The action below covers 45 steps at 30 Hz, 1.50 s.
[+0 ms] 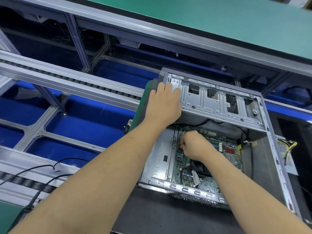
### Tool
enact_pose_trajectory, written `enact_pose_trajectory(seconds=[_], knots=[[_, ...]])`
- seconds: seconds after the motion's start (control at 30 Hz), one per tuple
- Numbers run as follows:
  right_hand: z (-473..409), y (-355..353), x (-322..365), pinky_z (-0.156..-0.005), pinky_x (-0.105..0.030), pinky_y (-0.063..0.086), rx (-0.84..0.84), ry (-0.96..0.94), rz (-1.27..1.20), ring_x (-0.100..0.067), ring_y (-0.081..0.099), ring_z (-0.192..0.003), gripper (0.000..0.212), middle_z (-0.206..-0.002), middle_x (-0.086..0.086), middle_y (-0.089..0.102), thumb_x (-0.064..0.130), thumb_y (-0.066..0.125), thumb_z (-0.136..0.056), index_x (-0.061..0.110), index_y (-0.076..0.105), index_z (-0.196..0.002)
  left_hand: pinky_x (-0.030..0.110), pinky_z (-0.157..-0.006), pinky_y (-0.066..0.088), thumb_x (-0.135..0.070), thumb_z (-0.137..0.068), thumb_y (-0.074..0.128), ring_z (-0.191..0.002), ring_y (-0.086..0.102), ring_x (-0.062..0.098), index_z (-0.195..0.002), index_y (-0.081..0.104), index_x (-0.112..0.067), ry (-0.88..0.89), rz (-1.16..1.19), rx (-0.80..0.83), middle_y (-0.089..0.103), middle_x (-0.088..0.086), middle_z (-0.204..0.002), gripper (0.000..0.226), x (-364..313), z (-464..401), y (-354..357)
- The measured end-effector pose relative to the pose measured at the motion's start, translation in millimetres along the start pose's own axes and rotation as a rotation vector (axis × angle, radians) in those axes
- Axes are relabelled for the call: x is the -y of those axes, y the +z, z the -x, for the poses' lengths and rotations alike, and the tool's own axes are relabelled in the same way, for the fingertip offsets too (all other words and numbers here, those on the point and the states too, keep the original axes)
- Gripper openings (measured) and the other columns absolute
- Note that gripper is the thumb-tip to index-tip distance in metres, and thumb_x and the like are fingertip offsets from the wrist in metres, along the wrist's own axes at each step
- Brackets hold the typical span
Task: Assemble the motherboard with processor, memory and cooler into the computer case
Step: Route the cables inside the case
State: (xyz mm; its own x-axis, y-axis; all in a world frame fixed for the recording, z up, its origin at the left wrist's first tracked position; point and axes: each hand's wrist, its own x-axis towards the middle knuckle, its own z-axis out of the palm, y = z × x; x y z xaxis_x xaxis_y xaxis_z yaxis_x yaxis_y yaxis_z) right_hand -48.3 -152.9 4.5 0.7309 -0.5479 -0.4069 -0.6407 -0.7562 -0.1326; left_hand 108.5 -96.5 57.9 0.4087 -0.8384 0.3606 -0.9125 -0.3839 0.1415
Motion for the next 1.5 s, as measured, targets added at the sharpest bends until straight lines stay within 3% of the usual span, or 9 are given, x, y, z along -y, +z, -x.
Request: enact_pose_trajectory(seconds=[0.57, 0.93, 1.17, 1.33, 1.43, 1.5], knots=[[-0.5, -0.8, 3.5, -0.064, -0.040, 0.053, 0.016, -0.018, 0.060, -0.034, 0.063, -0.081, 0.010, -0.095, -0.018, 0.064, 0.000, 0.056, -0.089, -0.001, 0.064, -0.095, 0.039, -0.077, 0.041, -0.027, -0.092, 0.049, -0.100, 0.045, 0.027, -0.107, 0.054, -0.015, 0.001, 0.010, -0.009, 0.052, 0.007, -0.107, 0.020, 0.7, -0.4, 0.9], [-1.0, -1.3, -2.6, -0.075, -0.044, 0.057, -0.012, -0.006, -0.028, -0.037, 0.064, -0.090, 0.012, -0.094, -0.019, 0.067, 0.006, 0.057, -0.091, -0.002, 0.067, -0.092, 0.040, -0.078, 0.043, -0.026, -0.091, 0.048, -0.100, 0.044, 0.028, -0.104, 0.053, -0.015, -0.012, 0.030, 0.009, 0.052, 0.008, -0.107, 0.018, 0.1, 0.6, -1.2], [0.2, -2.4, -3.9, -0.072, -0.037, 0.056, -0.027, 0.010, -0.086, -0.031, 0.064, -0.085, 0.010, -0.094, -0.013, 0.068, 0.008, 0.062, -0.092, 0.007, 0.071, -0.088, 0.041, -0.080, 0.044, -0.024, -0.091, 0.048, -0.102, 0.044, 0.029, -0.105, 0.053, -0.014, -0.017, 0.042, 0.030, 0.052, 0.008, -0.108, 0.018, -0.2, 0.4, -3.0], [2.0, -4.3, -2.2, -0.076, -0.041, 0.057, -0.029, 0.010, -0.110, -0.032, 0.065, -0.088, 0.011, -0.095, -0.014, 0.070, 0.007, 0.062, -0.091, 0.005, 0.073, -0.091, 0.040, -0.085, 0.040, -0.024, -0.092, 0.046, -0.102, 0.044, 0.029, -0.111, 0.055, -0.015, -0.015, 0.031, 0.048, 0.053, 0.007, -0.110, 0.023, -0.2, 2.5, -6.0], [2.6, -4.3, -2.1, -0.075, -0.043, 0.058, -0.022, 0.019, -0.128, -0.035, 0.066, -0.086, 0.012, -0.091, -0.017, 0.070, 0.006, 0.061, -0.090, 0.002, 0.073, -0.090, 0.043, -0.096, 0.032, -0.021, -0.091, 0.046, -0.106, 0.047, 0.028, -0.115, 0.059, -0.019, 0.054, 0.000, 0.014, 0.057, 0.004, -0.111, 0.027, -11.3, 7.8, -4.7], [2.6, -3.6, -1.9, -0.076, -0.048, 0.058, -0.019, 0.023, -0.123, -0.039, 0.065, -0.089, 0.014, -0.092, -0.021, 0.068, 0.005, 0.060, -0.088, -0.004, 0.070, -0.091, 0.041, -0.096, 0.030, -0.015, -0.091, 0.044, -0.108, 0.047, 0.027, -0.119, 0.058, -0.020, 0.209, 0.070, 0.067, 0.057, 0.003, -0.113, 0.032, -26.1, 7.8, -3.3]])
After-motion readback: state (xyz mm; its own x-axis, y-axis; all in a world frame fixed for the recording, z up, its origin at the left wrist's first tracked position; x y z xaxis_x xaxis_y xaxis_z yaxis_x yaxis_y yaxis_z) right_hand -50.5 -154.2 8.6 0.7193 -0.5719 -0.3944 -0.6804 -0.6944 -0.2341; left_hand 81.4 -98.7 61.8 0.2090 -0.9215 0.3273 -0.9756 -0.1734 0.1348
